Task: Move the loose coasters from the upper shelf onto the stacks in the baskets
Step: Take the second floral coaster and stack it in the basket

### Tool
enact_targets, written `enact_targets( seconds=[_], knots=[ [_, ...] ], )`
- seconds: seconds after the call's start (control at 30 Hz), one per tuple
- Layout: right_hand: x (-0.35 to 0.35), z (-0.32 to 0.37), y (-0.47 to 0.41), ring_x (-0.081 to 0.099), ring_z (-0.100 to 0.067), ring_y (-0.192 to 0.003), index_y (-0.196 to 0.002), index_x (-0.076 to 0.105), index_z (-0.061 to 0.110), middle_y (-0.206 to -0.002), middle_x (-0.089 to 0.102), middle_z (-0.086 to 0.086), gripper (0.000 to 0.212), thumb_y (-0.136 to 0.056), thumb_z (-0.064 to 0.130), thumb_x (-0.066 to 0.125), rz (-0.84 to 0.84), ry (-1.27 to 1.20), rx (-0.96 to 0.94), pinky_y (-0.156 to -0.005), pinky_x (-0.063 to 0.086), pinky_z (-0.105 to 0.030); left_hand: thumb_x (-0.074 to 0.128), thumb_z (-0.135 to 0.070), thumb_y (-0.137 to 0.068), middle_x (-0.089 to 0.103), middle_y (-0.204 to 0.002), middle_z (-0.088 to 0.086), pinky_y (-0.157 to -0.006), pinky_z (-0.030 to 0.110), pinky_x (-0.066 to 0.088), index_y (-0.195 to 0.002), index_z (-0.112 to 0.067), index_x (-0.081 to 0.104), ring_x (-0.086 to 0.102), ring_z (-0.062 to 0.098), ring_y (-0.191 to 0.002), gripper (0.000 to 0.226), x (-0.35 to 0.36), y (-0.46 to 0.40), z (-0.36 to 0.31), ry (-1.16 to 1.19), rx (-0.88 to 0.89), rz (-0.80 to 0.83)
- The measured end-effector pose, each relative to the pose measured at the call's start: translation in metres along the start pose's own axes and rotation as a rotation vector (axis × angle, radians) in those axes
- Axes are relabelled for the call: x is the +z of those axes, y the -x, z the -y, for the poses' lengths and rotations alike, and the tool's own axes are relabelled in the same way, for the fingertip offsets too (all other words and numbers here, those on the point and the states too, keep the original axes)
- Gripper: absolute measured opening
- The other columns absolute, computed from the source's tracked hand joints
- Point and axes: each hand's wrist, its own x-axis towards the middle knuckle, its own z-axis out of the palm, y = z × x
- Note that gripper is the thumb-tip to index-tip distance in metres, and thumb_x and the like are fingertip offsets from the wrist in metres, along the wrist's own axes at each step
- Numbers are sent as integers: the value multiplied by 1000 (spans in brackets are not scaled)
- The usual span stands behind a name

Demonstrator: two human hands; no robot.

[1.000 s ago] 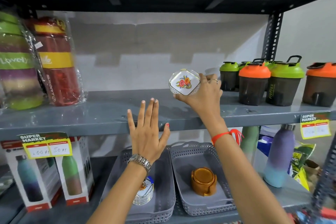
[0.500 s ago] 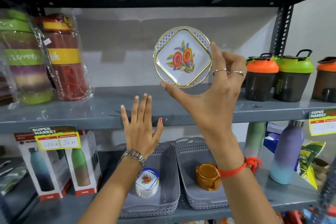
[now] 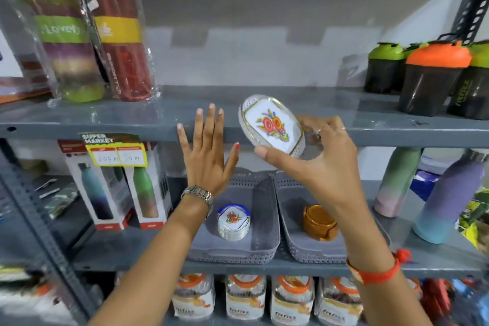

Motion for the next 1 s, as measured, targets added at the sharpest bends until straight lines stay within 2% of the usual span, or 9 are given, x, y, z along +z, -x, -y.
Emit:
enact_targets(
  seconds=[0.07, 0.17, 0.27, 0.37, 0.5, 0.6, 0.7, 0.83, 1.0],
  knots=[
    [6, -11, 17, 54, -9, -98, -78, 54, 51, -93, 48, 18, 52, -35, 74, 71, 97, 4, 39, -79, 37, -6, 9, -53, -95, 21, -151, 7, -113, 49, -8, -145, -10, 19, -5, 15, -143, 66, 1, 2, 7, -48, 31, -3],
    [20, -35, 38, 54, -12, -97, -78, 62, 45, -95, 56, 7, 55, -36, 77, 75, 228, 14, 139, -77, 43, -16, 19, -47, -97, 23, -150, 7, -114, 49, -7, -144, -10, 20, -4, 17, -143, 60, 4, 3, 13, -117, 78, -34],
    [53, -74, 50, 51, -19, -102, -88, 70, 31, -96, 64, 1, 79, -37, 90, 58, 310, 237, 238, -83, 49, -37, 26, -45, -95, 28, -148, 9, -114, 48, -4, -143, -10, 23, 13, 25, -141, 60, 5, 4, 15, -89, 97, -65],
    [94, -109, 55, 46, -28, -114, -102, 69, 22, -113, 61, -8, 95, -40, 92, 51, 402, 516, 346, -95, 44, -47, 29, -44, -94, 30, -148, 9, -113, 51, -2, -142, -10, 24, 18, 27, -138, 60, 7, 4, 15, -63, 94, -89],
    [141, -138, 55, 40, -34, -126, -113, 64, 6, -134, 49, -14, 98, -51, 82, 64, 545, 604, 485, -103, 33, -51, 31, -44, -92, 29, -147, 8, -113, 51, -2, -142, -11, 24, 17, 27, -138, 60, 12, 3, 17, -63, 109, -105],
    [173, -158, 55, 37, -35, -130, -117, 61, 4, -140, 45, -16, 98, -55, 80, 64, 631, 646, 516, -108, 28, -52, 30, -44, -92, 28, -146, 6, -113, 50, -2, -141, -12, 25, 18, 26, -137, 59, 17, 2, 19, -74, 117, -127],
    [197, -174, 55, 34, -36, -132, -117, 61, 4, -141, 42, -17, 93, -58, 76, 65, 679, 673, 554, -110, 25, -54, 29, -43, -92, 36, -143, 8, -113, 49, -1, -140, -11, 27, 23, 27, -135, 58, 21, 1, 20, -83, 120, -156],
    [215, -184, 56, 36, -35, -129, -116, 61, 4, -138, 45, -17, 89, -61, 73, 67, 666, 667, 585, -108, 28, -50, 31, -43, -90, 45, -139, 9, -114, 47, 0, -138, -12, 30, 28, 26, -132, 57, 25, 0, 21, -100, 120, -190],
    [226, -188, 53, 40, -34, -128, -131, 46, 3, -137, 48, -17, 105, -58, 75, 67, 603, 729, 555, -105, 33, -49, 33, -43, -88, 51, -135, 9, -114, 46, 2, -135, -13, 33, 32, 26, -130, 56, 31, -2, 21, -110, 112, -242]
  ],
)
